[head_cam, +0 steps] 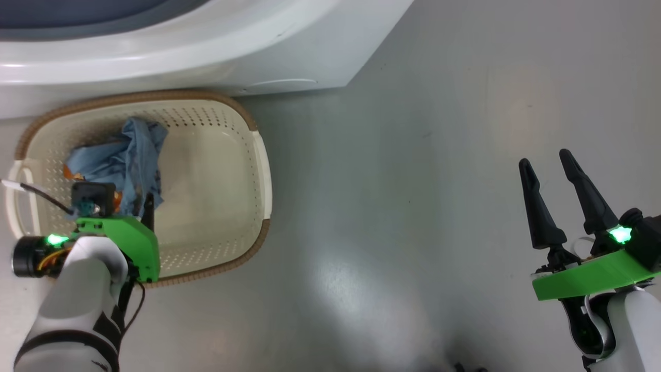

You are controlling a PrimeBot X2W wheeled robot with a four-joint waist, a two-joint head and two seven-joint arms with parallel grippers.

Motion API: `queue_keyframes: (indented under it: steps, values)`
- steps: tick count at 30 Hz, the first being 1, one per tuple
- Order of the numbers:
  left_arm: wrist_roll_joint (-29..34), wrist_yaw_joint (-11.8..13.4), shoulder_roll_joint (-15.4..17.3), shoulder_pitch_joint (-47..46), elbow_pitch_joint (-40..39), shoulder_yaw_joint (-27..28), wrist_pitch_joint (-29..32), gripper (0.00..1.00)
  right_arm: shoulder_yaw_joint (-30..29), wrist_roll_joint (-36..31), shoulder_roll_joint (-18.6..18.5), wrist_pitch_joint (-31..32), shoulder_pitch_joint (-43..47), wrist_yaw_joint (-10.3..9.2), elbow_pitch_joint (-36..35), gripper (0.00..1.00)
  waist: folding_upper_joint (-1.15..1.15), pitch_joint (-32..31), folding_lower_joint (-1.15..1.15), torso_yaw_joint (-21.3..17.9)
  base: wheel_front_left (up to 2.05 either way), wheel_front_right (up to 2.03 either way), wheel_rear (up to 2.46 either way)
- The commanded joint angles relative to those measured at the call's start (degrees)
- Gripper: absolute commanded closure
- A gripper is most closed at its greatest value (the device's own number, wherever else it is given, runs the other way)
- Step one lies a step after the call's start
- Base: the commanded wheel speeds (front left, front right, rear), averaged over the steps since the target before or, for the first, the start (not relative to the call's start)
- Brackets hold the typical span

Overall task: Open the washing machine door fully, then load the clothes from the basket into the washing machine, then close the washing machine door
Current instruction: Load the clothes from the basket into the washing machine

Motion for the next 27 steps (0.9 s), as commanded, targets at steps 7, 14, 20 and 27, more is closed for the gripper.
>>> queue_keyframes:
  steps: [7,14,20,27]
  values:
    - [0.55,0.32,3.17,-2.53,1.35,-0.17,0.63,0.00,1.56,0.64,-0.84,-0.68,-0.65,0.16,-2.03,0.00,0.00,3.75,-0.01,-0.86,0.00,0.00,0.00]
    - [1.21,0.46,4.00,-5.07,2.02,-1.93,2.65,0.00,2.06,0.84,-0.95,-0.68,-1.47,0.16,-2.89,0.00,0.00,6.25,-0.01,-1.13,0.00,0.00,0.00]
    - [1.46,1.09,5.26,-6.61,2.22,-2.85,3.90,0.00,2.74,1.04,-0.70,-0.68,-2.10,0.16,-3.52,0.00,0.00,8.00,-0.01,-2.01,0.00,0.00,0.00]
    - [1.27,1.76,5.99,-8.74,2.33,-3.54,5.69,0.00,2.74,1.05,-0.51,-0.68,-2.67,0.16,-4.15,0.00,0.00,10.03,-0.01,-2.47,0.00,0.00,0.00]
